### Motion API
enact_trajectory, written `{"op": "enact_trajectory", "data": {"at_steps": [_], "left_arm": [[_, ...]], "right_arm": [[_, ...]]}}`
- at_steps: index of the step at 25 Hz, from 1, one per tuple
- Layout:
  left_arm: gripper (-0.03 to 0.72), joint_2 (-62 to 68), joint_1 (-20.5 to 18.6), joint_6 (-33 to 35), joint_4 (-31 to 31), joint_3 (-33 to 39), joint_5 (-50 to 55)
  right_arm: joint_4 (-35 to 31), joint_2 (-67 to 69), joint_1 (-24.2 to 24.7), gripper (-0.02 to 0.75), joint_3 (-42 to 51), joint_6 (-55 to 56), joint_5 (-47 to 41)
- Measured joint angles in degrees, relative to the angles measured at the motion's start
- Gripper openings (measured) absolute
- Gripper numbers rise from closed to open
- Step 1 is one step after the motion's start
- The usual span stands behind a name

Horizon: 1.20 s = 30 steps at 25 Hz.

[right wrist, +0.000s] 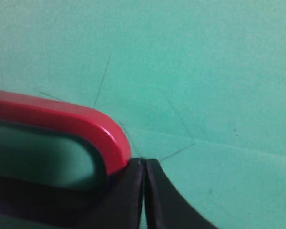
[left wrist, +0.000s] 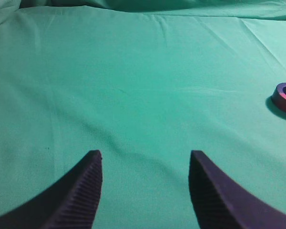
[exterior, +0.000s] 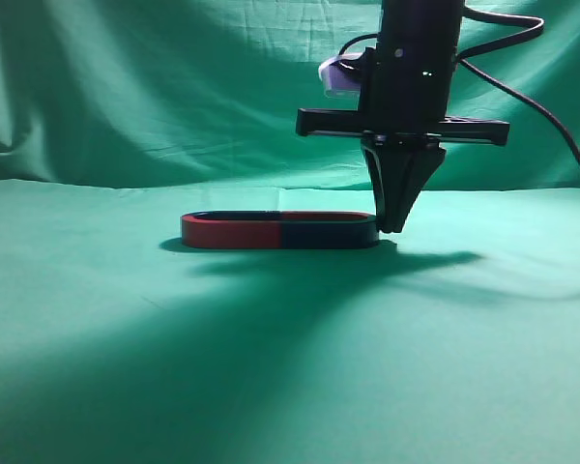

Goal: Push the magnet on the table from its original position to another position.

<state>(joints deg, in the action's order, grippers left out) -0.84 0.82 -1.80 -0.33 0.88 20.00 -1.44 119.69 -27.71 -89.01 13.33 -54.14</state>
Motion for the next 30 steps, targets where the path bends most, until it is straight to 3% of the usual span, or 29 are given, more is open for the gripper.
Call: {"op": "enact_trajectory", "data": {"at_steps": [6, 14, 18, 30], "left_arm": [[0.372, 0.0, 0.0, 0.0, 0.0, 0.0, 0.0], [0.372, 0.0, 0.0, 0.0, 0.0, 0.0, 0.0], [0.372, 0.0, 0.0, 0.0, 0.0, 0.0, 0.0], [0.372, 0.0, 0.0, 0.0, 0.0, 0.0, 0.0]], "right_arm": [[1.3, 0.1, -0.3, 0.0, -1.2, 0.7, -2.1], [11.8, -5.2, -0.3, 0.0, -6.9, 5.4, -14.5], [15.6, -12.4, -0.3, 0.0, -5.9, 7.6, -15.8], [16.5, -47.6, -0.3, 0.0, 23.3, 14.2, -11.2]]}}
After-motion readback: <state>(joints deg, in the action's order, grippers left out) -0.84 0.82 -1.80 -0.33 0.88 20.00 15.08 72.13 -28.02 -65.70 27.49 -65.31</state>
